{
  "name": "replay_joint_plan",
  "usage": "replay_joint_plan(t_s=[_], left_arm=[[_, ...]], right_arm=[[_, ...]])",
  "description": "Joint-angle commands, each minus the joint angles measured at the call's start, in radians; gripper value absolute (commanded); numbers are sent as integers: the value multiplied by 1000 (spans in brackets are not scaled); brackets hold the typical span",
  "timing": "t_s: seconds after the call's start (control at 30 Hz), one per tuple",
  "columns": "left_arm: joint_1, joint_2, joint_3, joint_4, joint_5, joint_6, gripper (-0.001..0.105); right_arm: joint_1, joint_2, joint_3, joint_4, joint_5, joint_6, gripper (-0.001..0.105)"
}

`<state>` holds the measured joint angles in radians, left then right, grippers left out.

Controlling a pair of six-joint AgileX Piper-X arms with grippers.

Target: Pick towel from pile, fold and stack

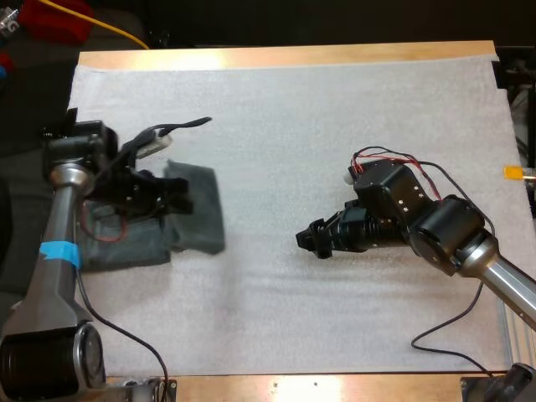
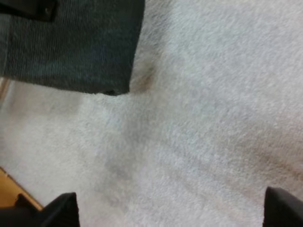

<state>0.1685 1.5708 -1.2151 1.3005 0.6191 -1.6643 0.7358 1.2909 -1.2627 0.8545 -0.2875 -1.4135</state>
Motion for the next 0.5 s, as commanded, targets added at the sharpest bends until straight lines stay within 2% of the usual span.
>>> replay_joint_plan(t_s=[0.0, 0.1, 0.37, 0.47], left_arm=[[12, -14, -11, 29, -33, 25, 0], [55, -25, -12, 51, -88, 54, 0], [165, -48, -12, 53, -92, 69, 0], [191, -48, -12, 53, -135, 69, 0]], right_arm=[[2, -10, -3, 2, -10, -12, 75], [2, -10, -3, 2, -10, -12, 75], [2, -10, -3, -43, -57, -12, 75], [2, -10, -3, -43, -61, -12, 75]])
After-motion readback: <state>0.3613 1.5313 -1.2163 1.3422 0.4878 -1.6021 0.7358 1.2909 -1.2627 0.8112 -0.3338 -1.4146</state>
